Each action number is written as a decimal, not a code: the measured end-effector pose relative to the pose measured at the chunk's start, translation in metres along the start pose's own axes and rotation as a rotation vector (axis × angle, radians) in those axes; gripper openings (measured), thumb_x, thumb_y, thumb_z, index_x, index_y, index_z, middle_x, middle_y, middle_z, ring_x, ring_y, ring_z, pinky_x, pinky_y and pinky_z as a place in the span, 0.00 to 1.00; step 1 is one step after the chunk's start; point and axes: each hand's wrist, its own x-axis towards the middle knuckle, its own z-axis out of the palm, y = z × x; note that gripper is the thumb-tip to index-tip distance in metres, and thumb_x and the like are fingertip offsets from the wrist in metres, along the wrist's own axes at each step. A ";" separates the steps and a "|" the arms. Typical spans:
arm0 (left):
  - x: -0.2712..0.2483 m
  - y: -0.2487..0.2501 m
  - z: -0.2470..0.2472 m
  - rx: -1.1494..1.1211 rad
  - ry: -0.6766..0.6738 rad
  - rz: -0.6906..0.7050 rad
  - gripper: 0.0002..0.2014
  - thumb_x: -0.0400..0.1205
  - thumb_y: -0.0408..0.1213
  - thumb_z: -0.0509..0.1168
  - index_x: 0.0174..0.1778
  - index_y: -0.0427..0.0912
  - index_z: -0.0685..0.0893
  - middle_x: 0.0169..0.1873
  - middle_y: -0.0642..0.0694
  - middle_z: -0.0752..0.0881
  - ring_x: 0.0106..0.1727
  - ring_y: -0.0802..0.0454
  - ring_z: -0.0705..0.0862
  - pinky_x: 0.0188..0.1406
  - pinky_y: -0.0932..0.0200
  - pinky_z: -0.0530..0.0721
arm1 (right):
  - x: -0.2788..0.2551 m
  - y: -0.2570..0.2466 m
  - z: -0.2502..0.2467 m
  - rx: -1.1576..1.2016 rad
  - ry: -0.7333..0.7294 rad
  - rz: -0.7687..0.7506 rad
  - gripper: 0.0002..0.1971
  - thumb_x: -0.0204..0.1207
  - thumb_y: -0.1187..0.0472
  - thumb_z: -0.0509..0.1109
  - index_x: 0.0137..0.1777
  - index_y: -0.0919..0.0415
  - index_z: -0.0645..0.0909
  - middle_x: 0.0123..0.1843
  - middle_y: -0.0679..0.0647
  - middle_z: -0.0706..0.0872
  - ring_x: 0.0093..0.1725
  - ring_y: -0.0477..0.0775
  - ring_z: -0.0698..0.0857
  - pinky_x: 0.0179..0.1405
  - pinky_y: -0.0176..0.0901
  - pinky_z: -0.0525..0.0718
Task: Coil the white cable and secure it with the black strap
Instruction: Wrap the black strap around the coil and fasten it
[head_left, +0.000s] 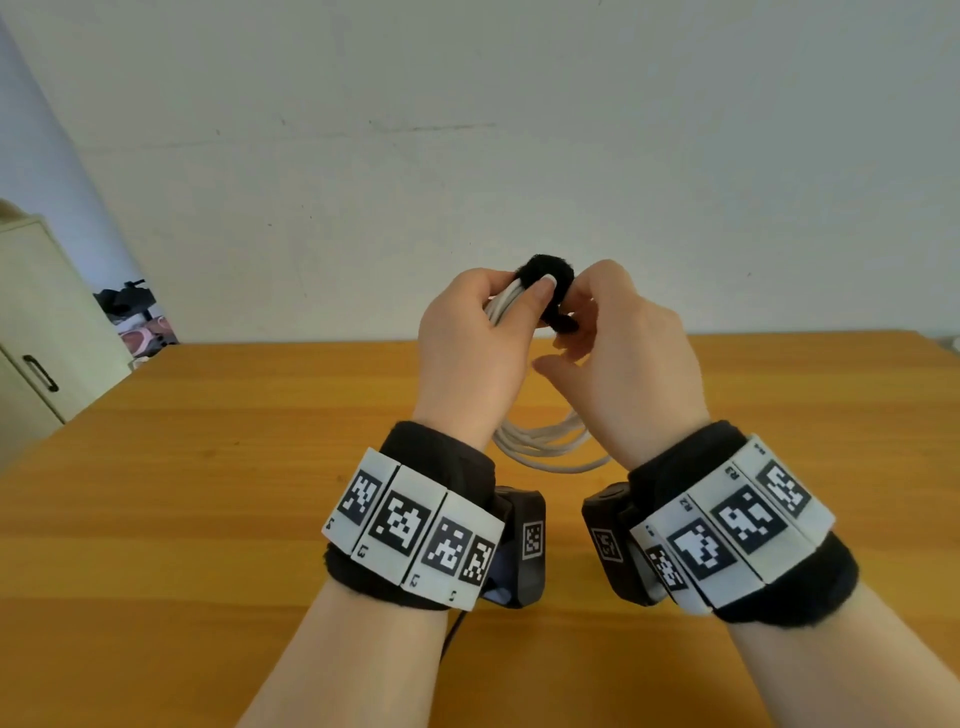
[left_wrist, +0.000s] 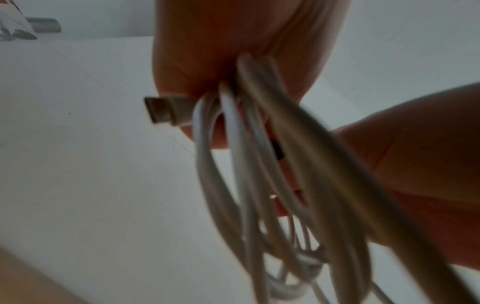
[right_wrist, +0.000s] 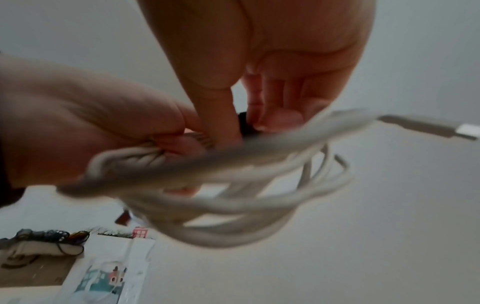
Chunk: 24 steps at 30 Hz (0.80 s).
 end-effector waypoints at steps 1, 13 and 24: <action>0.000 0.000 0.000 -0.003 -0.009 -0.003 0.13 0.81 0.47 0.65 0.54 0.42 0.85 0.42 0.54 0.85 0.42 0.66 0.81 0.37 0.81 0.74 | 0.001 0.001 0.001 0.008 0.048 -0.023 0.14 0.69 0.62 0.74 0.54 0.58 0.77 0.44 0.51 0.88 0.45 0.56 0.87 0.45 0.55 0.85; 0.001 0.004 -0.004 0.039 -0.118 0.051 0.07 0.83 0.43 0.61 0.47 0.47 0.83 0.34 0.64 0.80 0.36 0.82 0.77 0.37 0.84 0.71 | 0.006 0.010 -0.006 0.088 0.351 -0.123 0.11 0.67 0.55 0.77 0.48 0.56 0.84 0.41 0.48 0.84 0.39 0.47 0.79 0.37 0.39 0.77; 0.001 0.010 -0.008 0.051 -0.203 0.125 0.09 0.84 0.40 0.60 0.52 0.45 0.85 0.33 0.63 0.82 0.33 0.78 0.78 0.35 0.81 0.72 | 0.014 0.019 -0.020 0.382 0.060 -0.064 0.17 0.71 0.64 0.75 0.61 0.58 0.84 0.44 0.33 0.83 0.43 0.20 0.82 0.50 0.15 0.76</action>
